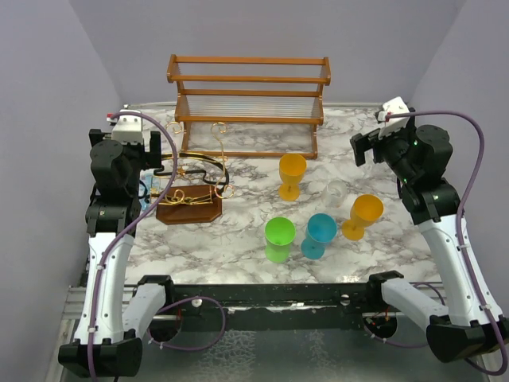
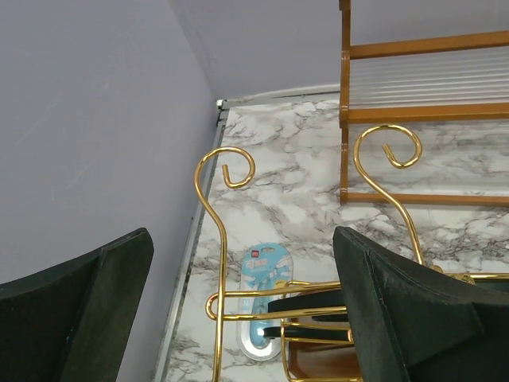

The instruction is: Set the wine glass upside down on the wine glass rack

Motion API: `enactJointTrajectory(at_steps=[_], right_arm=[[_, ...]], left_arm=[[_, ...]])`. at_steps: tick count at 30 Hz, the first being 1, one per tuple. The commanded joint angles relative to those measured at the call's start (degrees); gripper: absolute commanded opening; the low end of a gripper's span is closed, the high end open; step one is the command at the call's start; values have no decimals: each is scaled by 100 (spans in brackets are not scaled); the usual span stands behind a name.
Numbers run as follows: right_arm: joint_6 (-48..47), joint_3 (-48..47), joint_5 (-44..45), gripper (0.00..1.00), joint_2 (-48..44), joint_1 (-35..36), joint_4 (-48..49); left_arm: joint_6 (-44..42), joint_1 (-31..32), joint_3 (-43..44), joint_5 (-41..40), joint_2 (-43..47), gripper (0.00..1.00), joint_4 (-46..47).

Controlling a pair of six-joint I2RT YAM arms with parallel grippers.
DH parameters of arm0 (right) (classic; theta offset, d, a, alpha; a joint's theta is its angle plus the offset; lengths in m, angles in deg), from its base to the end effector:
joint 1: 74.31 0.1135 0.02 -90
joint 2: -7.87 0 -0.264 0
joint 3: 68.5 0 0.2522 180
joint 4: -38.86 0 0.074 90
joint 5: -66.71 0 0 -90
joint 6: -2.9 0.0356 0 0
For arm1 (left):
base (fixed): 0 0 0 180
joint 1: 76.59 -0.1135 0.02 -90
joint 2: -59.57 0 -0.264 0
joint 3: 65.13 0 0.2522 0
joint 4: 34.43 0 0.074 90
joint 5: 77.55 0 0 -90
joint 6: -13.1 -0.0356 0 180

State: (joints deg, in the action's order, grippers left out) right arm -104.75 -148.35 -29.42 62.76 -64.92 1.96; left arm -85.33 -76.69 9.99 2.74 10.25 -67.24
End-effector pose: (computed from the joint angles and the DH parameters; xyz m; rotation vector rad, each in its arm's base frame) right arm 0.2005 0.0370 0.4133 -0.4902 1.7091 -0.0088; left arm 0.1832 0.0063 0.4102 -0.0039 1.6978 0.2548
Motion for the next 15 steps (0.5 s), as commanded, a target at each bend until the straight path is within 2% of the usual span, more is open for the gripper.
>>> enactJointTrajectory(at_steps=[1,15], right_arm=[[4,-310,-413,100,44,-64,-96],[-63,-510,-727,100,167,-100,-250]], left_arm=[[105,-91,19,285,29,99,311],[-7,-153,192,577,-22,99,318]])
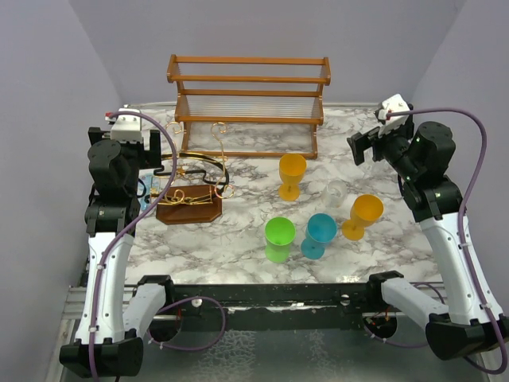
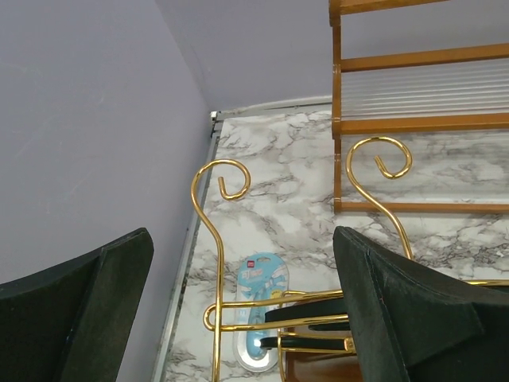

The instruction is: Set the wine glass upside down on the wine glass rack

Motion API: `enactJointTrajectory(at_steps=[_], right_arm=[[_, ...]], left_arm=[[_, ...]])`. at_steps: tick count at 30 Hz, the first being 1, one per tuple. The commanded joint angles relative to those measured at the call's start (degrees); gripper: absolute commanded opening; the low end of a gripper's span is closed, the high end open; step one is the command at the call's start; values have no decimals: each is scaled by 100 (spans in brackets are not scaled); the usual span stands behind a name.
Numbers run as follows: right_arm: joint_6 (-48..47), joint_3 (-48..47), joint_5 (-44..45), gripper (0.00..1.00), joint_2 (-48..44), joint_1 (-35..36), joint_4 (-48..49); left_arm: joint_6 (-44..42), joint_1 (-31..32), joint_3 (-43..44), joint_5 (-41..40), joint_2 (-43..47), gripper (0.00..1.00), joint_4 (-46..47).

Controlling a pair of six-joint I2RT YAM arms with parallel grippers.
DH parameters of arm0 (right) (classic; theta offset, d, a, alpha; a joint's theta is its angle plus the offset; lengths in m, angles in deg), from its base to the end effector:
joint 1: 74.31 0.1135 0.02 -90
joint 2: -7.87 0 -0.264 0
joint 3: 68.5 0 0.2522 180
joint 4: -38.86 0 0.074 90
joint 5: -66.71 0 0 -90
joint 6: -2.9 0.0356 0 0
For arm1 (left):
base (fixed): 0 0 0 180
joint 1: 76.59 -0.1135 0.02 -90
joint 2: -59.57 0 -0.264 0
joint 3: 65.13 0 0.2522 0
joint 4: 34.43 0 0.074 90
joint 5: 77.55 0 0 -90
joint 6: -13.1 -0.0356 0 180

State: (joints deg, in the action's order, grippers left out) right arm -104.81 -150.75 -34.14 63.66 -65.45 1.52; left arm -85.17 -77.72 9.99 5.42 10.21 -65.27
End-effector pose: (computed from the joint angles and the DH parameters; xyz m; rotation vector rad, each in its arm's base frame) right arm 0.2009 0.0381 0.4236 -0.5364 1.6737 0.0542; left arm 0.1840 0.0080 0.4138 0.0102 1.6637 0.2262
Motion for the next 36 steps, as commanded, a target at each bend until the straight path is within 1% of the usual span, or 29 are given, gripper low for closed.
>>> enactJointTrajectory(at_steps=[1,4,10,14,17,20,25,31,36], right_arm=[[-70,-293,-301,99,92,-49,-229],[-151,-386,-506,100,188,-52,-321],[-413,-582,-1007,99,409,-55,-506],[-651,-571,-1291,100,536,-56,-593],[-826,-570,-1494,100,616,-60,-731],[-984,-570,-1758,100,652,-51,-877],[-1282,-564,-2313,100,644,-51,-1174],[-1283,-549,-2630,100,683,-51,-1263],[-1232,-580,-2761,100,733,-55,-1257]], left_arm=[[-45,-48,232,382,-38,99,70],[-146,-53,336,749,-102,99,-115],[-9,-58,686,1556,-337,99,-434],[-77,-55,1060,2306,-562,99,-881],[-299,-54,1351,2838,-714,98,-1311],[-743,-55,1591,3337,-860,97,-1812],[-1859,-54,2147,3960,-1079,95,-2874],[-2890,-54,2432,4066,-1314,94,-3636],[-3563,-54,2533,3968,-1588,91,-4005]])
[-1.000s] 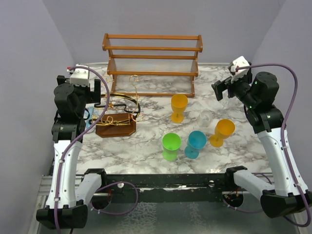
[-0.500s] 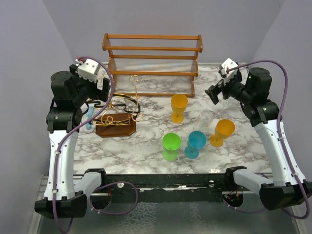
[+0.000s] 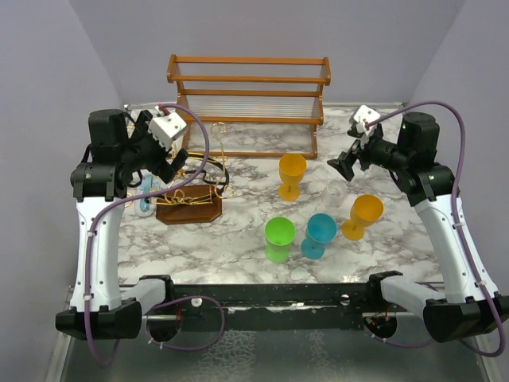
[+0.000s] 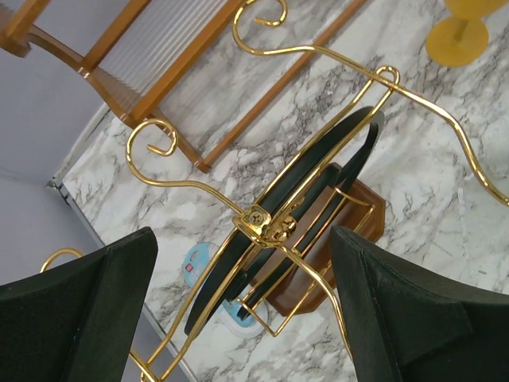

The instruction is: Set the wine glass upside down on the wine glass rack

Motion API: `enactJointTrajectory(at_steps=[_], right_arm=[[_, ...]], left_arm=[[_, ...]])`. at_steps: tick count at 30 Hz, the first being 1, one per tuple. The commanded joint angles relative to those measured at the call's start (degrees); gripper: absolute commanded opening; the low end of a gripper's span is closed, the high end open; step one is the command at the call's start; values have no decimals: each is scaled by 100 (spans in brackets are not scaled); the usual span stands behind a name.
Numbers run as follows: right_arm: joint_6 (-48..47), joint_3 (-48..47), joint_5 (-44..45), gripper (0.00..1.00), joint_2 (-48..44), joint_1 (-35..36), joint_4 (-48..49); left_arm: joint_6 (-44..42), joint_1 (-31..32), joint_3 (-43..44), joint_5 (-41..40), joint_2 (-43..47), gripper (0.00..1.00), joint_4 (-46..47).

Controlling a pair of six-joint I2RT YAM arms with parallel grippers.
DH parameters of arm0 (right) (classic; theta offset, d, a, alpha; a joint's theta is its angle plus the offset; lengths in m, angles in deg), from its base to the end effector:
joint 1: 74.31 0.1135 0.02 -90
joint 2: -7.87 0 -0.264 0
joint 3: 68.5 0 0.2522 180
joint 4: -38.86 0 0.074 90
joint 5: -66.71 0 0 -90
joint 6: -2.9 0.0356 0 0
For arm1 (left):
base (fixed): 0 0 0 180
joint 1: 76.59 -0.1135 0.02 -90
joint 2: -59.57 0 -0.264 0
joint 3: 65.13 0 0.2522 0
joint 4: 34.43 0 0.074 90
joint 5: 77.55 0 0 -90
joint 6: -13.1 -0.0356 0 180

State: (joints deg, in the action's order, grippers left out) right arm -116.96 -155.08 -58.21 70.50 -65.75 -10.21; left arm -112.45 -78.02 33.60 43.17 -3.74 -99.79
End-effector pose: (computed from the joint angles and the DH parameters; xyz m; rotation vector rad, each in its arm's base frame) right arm 0.2170 0.0533 0.4065 -0.9869 1.6744 0.3653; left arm 0.1980 -0.0132 0.4433 0.8871 1.8121 -0.1538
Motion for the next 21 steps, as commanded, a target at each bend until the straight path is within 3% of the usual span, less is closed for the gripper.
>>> enactJointTrajectory(at_steps=[1,8,12,17,21], right_arm=[[-5,-153,-376,100,52,-21,-69],[90,-58,-468,100,-12,-21,22],[104,-2,-459,100,-48,-21,42],[104,79,-476,100,-76,-21,69],[104,138,-484,100,-54,-21,101]], left_arm=[[-922,-24,188,177,-270,91,-598],[-1379,-17,508,160,-861,81,-990],[-1621,-8,620,288,-1089,68,-1234],[-1898,47,569,439,-1237,63,-1330],[-2164,156,569,580,-1330,52,-1385]])
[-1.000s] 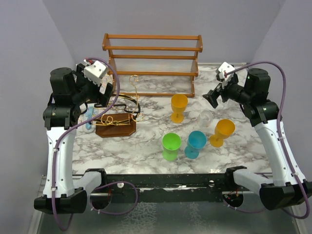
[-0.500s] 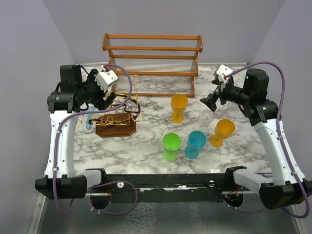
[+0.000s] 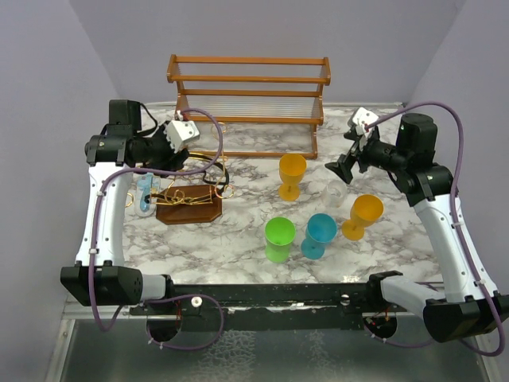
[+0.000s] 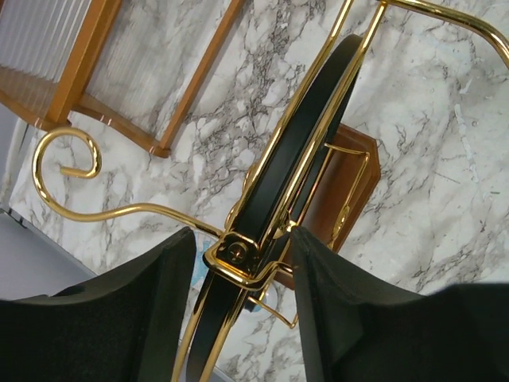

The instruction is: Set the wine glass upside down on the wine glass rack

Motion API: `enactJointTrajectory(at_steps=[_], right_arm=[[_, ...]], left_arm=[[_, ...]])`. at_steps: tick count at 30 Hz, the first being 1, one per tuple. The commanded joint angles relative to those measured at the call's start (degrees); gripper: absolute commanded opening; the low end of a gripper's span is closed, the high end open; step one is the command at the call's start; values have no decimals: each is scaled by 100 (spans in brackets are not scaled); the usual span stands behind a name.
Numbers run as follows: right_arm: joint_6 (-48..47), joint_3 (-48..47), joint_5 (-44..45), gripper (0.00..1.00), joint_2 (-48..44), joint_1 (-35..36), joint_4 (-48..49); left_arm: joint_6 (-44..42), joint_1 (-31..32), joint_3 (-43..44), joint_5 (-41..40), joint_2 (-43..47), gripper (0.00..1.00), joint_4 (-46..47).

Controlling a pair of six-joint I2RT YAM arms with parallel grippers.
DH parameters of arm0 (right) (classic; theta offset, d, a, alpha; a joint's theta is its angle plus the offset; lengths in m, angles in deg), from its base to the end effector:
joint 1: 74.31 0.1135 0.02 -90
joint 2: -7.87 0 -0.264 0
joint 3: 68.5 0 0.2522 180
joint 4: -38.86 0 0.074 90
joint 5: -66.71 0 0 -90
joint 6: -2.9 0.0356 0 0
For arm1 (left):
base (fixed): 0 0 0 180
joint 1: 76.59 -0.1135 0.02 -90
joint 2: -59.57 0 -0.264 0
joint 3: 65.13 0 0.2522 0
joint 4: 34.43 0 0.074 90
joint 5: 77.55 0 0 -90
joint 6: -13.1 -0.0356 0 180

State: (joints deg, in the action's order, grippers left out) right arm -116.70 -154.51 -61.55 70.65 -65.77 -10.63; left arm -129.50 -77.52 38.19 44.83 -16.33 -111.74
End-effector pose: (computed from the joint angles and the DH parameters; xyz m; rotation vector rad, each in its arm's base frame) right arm 0.2167 0.0548 0.4026 -1.0113 1.6673 0.4335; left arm 0.2469 -0.0151 0.4061 1.2055 1.9378 -0.2152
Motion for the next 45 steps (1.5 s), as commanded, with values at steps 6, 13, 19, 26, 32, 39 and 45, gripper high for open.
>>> enactJointTrajectory(at_steps=[6,13,19,26,32,39,45], right_arm=[[95,217,-119,100,-155,-19,179],[96,314,-43,100,-240,-19,206],[88,333,28,100,-203,-19,227],[190,285,98,100,-11,-19,352],[502,86,225,100,512,-19,580],[805,-89,314,99,1013,65,908],[925,-62,770,95,1310,527,1199]], left_arm=[[-881,537,300,331,-394,38,-376],[-998,1269,919,146,-1049,18,-572],[-1042,1543,1281,413,-1337,14,-340],[-888,1732,1353,410,-1549,19,79],[-154,1773,1037,550,-1460,25,703],[316,1815,523,529,-1134,31,1368],[163,1817,415,439,-1001,43,1425]])
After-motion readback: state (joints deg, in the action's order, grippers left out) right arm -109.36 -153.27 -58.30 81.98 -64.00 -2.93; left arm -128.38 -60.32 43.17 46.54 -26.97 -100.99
